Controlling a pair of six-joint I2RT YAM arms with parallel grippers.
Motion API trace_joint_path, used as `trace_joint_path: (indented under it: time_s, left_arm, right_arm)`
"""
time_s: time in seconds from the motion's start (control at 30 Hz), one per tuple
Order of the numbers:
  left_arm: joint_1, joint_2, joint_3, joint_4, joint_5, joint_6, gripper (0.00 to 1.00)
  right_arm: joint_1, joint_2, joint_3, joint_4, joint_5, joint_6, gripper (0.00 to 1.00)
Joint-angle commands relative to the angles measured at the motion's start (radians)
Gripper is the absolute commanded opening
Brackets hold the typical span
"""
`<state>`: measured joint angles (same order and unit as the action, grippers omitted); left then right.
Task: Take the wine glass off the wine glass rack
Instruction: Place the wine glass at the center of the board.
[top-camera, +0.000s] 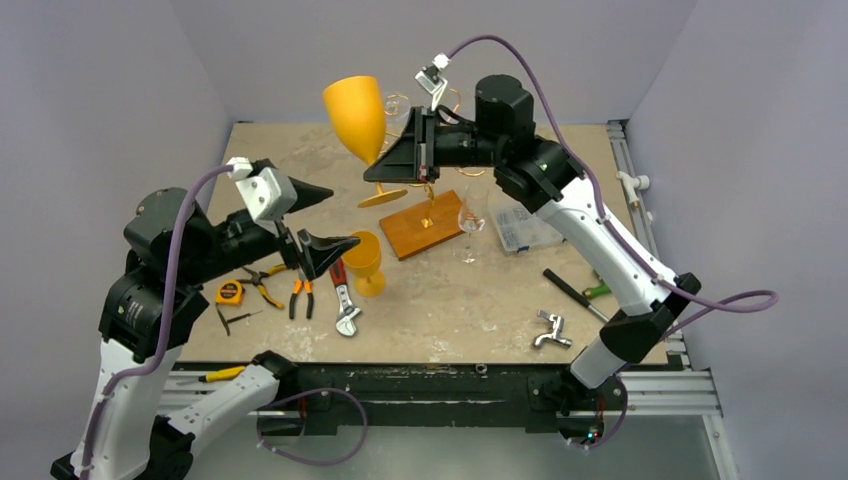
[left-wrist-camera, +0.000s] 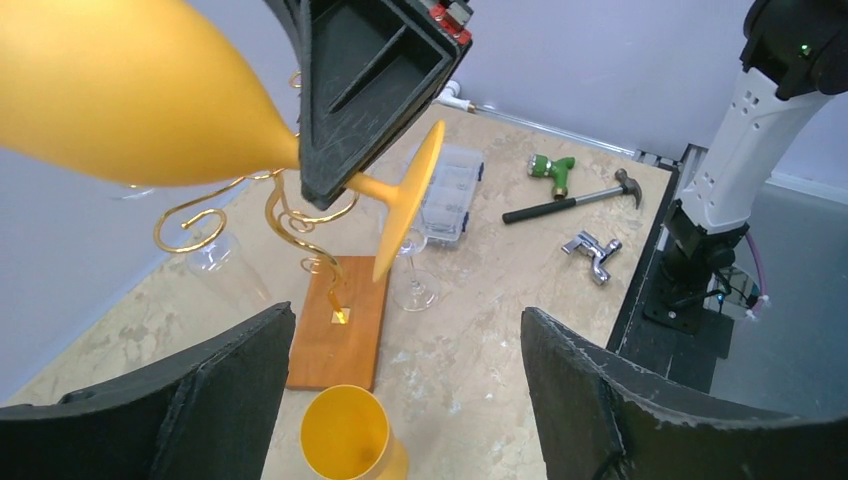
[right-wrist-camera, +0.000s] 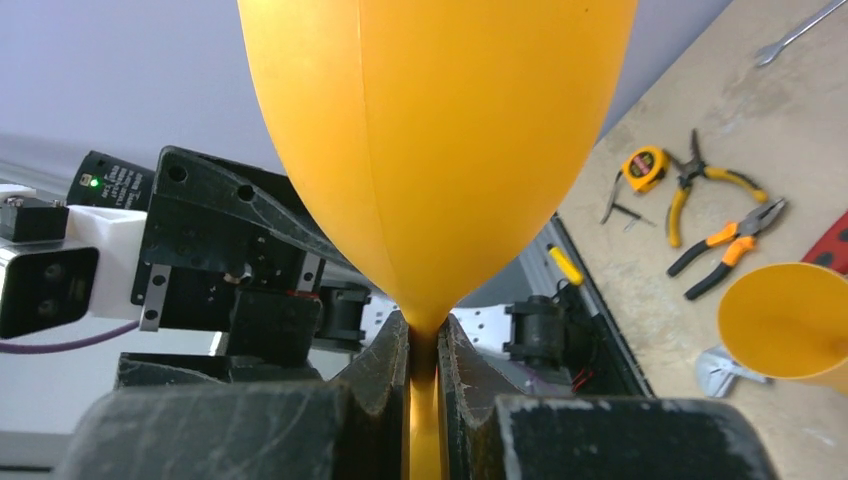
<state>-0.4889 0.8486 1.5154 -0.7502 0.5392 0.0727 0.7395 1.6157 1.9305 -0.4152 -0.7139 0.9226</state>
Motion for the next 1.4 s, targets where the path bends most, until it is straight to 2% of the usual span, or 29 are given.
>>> trace_joint_path:
  time_s: [0.0, 0.17, 0.37, 0.5, 0.6, 0.8, 0.93, 1.17, 1.37]
  left_arm:
    - [-0.001, -0.027, 0.034, 0.000, -0.079, 0.005, 0.82]
    - [0.000, -0.018, 0.085, 0.042, -0.113, -0.049, 0.86]
    - [0.000, 0.060, 0.208, 0.038, -0.101, -0.129, 0.86]
    - [0.000, 0.068, 0.231, 0.107, -0.081, -0.179, 0.90]
    - [0.002, 0.097, 0.271, 0.132, -0.037, -0.214, 0.90]
    - [0.003, 0.212, 0.481, 0.054, 0.131, -0.280, 0.89]
    - [0.004, 0.286, 0.579, -0.017, 0.194, -0.303, 0.84]
    - [0.007, 0.344, 0.569, 0.027, 0.276, -0.420, 0.78]
    - [0.068, 0.491, 0.700, -0.005, 0.402, -0.587, 0.71]
  right_arm:
    - [0.003, -0.086, 0.014, -0.014, 0.096, -0.164, 0.00]
    - [0.003, -0.149, -0.039, -0.036, 0.186, -0.282, 0.00]
    - [0.003, -0.255, -0.155, -0.039, 0.282, -0.407, 0.00]
    - [0.002, -0.306, -0.217, -0.061, 0.314, -0.498, 0.00]
    - [0.003, -0.347, -0.264, -0.094, 0.334, -0.593, 0.00]
    - [0.003, -0.429, -0.392, -0.125, 0.367, -0.747, 0.00]
    - [0.003, -0.473, -0.450, -0.118, 0.373, -0.780, 0.00]
    - [0.009, -0.568, -0.569, -0.067, 0.302, -0.833, 0.00]
    - [0.012, -0.664, -0.675, -0.013, 0.284, -0.943, 0.00]
